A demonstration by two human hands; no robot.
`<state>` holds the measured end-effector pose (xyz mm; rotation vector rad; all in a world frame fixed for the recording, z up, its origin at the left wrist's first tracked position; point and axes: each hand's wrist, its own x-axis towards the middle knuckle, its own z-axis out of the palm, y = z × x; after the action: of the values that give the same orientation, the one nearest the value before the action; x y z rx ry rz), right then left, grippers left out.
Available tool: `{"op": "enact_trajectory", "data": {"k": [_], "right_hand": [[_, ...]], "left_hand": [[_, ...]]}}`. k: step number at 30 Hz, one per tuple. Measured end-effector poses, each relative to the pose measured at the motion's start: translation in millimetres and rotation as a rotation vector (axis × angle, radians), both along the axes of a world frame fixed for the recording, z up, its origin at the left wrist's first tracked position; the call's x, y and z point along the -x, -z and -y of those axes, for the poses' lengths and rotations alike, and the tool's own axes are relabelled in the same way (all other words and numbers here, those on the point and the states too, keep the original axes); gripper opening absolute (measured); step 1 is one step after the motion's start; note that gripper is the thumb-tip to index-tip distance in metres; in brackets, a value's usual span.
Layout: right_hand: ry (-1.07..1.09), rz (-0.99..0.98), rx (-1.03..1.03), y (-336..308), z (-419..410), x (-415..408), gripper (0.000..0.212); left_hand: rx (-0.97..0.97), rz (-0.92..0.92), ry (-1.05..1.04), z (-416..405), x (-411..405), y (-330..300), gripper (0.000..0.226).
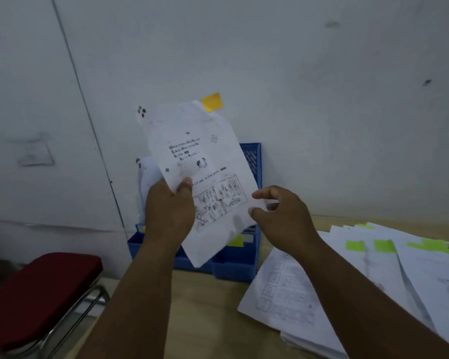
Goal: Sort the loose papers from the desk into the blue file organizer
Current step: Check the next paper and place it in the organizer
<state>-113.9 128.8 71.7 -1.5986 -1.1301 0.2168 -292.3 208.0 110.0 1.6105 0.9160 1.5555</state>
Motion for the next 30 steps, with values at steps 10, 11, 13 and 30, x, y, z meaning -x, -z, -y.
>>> {"op": "enact_trajectory", "data": {"k": [10, 11, 13, 30], "right_hand": [[-0.022, 0.048, 0.020, 5, -36, 13, 0.024], [-0.028, 0.048, 0.021, 6, -39, 14, 0.023], [-0.032, 0.055, 0.025, 7, -45, 16, 0.023], [-0.058, 0.091, 0.068, 17, -81, 25, 0.022]], "left_hand": [[-0.323, -0.267, -0.364, -74, 24, 5, 0.039], [-0.345, -0.290, -0.388, -77, 26, 7, 0.037], [-0.379, -0.344, -0.433, -84, 30, 12, 0.032], [-0.357, -0.351, -0.463, -125, 41, 28, 0.028]]}}
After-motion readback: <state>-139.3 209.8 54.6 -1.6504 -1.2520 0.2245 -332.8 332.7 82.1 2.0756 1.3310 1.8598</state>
